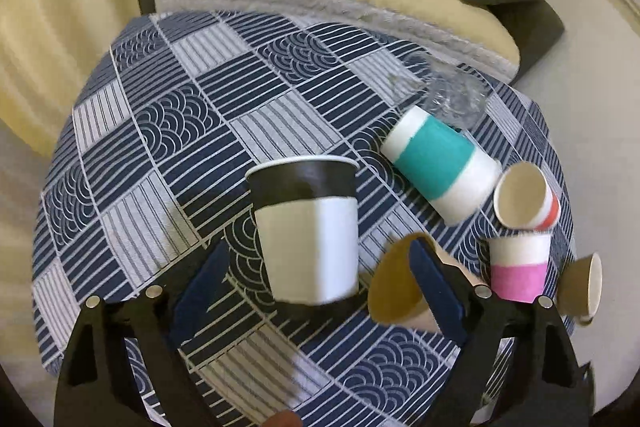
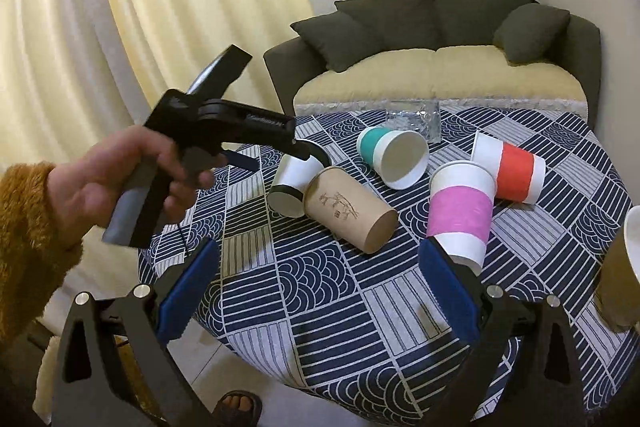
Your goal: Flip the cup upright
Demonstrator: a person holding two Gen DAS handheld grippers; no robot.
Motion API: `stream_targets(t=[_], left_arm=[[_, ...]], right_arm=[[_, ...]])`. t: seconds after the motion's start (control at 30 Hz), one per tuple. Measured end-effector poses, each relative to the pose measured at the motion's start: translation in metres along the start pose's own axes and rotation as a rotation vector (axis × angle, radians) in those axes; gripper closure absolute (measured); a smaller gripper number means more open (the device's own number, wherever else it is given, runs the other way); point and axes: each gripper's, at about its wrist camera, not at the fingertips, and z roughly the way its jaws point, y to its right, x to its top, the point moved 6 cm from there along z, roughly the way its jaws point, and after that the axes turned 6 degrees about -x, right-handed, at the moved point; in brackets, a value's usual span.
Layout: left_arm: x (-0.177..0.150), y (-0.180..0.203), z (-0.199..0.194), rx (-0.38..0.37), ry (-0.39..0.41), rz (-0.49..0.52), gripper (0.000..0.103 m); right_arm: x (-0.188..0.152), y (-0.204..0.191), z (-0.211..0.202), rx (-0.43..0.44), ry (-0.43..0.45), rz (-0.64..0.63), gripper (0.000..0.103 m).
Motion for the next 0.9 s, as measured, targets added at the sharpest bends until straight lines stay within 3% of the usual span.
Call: stream_targets(t=[0.17, 0.3, 0.33, 0.67, 0.9], left_arm=[[0.0, -0.004, 0.017, 0.033, -0.074, -0.015, 0.016], [0.001, -0.01, 0.029, 0.051, -0.104, -0.046, 0.04], [0.001, -0.011, 0.03, 0.055, -0.102, -0.052, 0.042], [0.003, -0.012, 0.027, 0.04, -0.098, -0.078, 0.043], [-0.006, -0.004, -0.009, 0.043, -0.073, -0.051, 0.043]], right_arm=[[0.003, 0.012, -0.001, 0.037, -0.001, 0.072, 0.005], [0.004, 0.02, -0.004, 0.04, 0.001, 0.092, 0.005], [0.003, 0.022, -0.005, 0.037, 0.0, 0.094, 0.005], [0.004, 0.029, -0.011, 0.029, 0.014, 0.102, 0.005], [0.003, 0.027, -0.015, 0.039, 0.021, 0.1, 0.005]])
